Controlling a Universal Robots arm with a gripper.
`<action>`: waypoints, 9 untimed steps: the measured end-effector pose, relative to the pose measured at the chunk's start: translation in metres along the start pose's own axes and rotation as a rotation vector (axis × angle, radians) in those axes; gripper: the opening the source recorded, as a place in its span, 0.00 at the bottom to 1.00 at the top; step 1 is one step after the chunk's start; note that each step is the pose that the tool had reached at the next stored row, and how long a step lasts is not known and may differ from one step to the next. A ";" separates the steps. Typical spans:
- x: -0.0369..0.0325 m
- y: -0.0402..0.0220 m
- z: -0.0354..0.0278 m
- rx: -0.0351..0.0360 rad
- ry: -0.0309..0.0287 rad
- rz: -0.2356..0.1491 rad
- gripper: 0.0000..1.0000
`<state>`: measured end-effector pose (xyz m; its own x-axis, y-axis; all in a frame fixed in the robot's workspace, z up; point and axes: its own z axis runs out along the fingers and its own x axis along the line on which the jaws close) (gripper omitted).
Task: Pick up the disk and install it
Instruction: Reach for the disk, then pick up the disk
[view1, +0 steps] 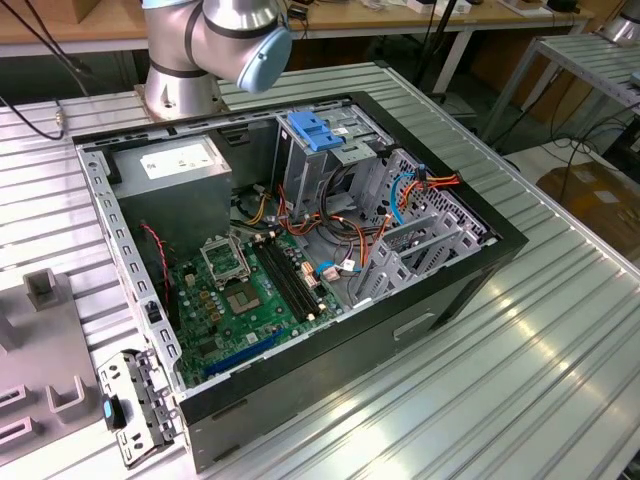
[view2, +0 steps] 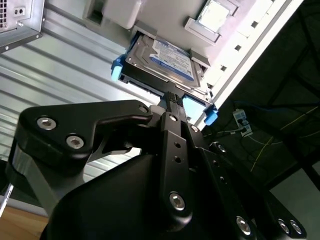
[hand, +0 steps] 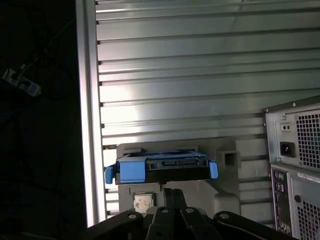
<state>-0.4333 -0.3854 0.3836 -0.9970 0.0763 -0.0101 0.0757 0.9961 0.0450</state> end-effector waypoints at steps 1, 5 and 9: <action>0.0032 0.0003 0.0002 -0.0001 0.0021 0.000 0.11; 0.0140 0.0011 0.0010 -0.0011 0.0095 0.000 0.11; 0.0141 0.0011 0.0010 -0.0010 0.0095 0.000 0.11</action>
<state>-0.4473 -0.3832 0.3826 -0.9971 0.0762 -0.0006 0.0761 0.9960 0.0460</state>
